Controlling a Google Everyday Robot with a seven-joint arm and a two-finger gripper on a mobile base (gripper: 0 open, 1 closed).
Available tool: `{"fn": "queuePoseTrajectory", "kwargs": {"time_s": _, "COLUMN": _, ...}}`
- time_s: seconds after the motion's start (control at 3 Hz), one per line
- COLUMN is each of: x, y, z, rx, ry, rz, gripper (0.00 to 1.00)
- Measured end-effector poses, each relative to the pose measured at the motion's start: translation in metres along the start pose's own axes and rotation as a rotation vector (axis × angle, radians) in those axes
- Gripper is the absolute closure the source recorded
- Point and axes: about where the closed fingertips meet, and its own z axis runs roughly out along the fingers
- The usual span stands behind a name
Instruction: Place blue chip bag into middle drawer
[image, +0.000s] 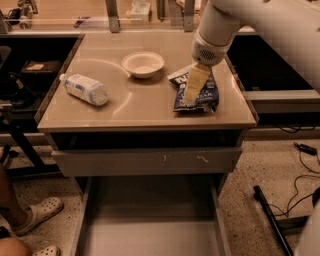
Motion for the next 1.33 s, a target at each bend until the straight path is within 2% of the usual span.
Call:
{"fn": "queuePoseTrajectory", "kwargs": {"time_s": 0.33, "x": 0.006, "y": -0.011, "z": 0.026, "rx": -0.009, "ry": 0.036, "rz": 0.009, "gripper": 0.0}}
{"fn": "queuePoseTrajectory", "kwargs": {"time_s": 0.67, "x": 0.015, "y": -0.016, "z": 0.046, "rx": -0.015, "ry": 0.069, "rz": 0.018, "gripper": 0.0}}
{"fn": "queuePoseTrajectory", "kwargs": {"time_s": 1.0, "x": 0.022, "y": -0.014, "z": 0.059, "rx": -0.01, "ry": 0.098, "rz": 0.002, "gripper": 0.0}}
{"fn": "queuePoseTrajectory", "kwargs": {"time_s": 1.33, "x": 0.022, "y": -0.014, "z": 0.06, "rx": -0.01, "ry": 0.099, "rz": 0.001, "gripper": 0.18}}
